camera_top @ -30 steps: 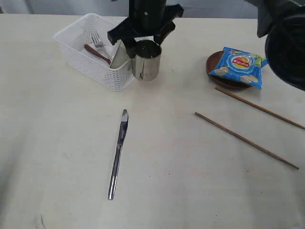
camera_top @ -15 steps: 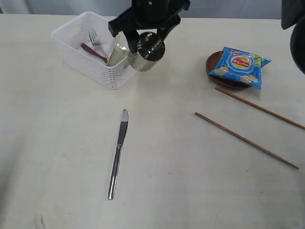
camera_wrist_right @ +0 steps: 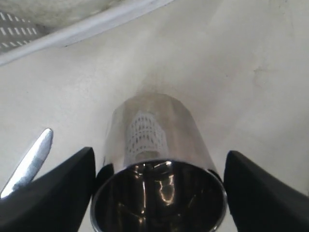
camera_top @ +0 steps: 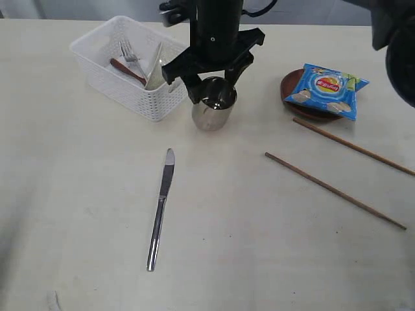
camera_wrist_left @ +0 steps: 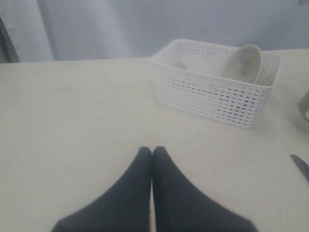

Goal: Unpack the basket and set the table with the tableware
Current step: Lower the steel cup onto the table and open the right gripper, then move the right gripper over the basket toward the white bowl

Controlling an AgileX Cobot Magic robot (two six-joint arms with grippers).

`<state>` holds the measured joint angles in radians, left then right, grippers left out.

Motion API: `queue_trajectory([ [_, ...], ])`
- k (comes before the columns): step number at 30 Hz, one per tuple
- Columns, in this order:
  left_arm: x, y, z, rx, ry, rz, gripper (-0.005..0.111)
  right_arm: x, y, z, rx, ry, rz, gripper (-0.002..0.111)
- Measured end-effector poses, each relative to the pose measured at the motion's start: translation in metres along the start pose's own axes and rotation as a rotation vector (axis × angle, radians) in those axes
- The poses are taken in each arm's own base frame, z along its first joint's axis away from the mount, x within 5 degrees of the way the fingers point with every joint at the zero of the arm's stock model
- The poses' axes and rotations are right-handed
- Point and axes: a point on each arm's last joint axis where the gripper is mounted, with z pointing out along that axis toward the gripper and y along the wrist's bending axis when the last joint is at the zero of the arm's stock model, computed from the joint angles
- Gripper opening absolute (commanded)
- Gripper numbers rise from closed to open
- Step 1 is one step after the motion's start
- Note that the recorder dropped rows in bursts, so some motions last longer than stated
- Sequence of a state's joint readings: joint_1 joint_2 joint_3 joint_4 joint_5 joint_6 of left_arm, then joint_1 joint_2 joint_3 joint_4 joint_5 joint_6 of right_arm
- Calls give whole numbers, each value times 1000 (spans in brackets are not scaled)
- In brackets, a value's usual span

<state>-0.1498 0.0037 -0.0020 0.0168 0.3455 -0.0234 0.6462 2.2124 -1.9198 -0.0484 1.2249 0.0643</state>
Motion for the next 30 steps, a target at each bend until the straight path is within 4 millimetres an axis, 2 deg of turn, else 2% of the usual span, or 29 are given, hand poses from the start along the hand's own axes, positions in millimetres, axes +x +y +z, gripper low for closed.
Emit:
queue_trajectory([
  [4, 0, 0, 0, 0, 0, 0, 0, 0, 2, 15, -8, 34, -2, 56],
  [16, 0, 0, 0, 0, 0, 0, 0, 0, 2, 16, -14, 29, -10, 57],
  [18, 0, 0, 0, 0, 0, 0, 0, 0, 2, 16, -16, 29, -22, 65],
  [21, 0, 0, 0, 0, 0, 0, 0, 0, 1, 16, -22, 29, -14, 89],
  [24, 0, 0, 0, 0, 0, 0, 0, -1, 0, 18, -25, 34, 12, 103],
  [30, 0, 0, 0, 0, 0, 0, 0, 0, -1, 18, -25, 37, 17, 105],
])
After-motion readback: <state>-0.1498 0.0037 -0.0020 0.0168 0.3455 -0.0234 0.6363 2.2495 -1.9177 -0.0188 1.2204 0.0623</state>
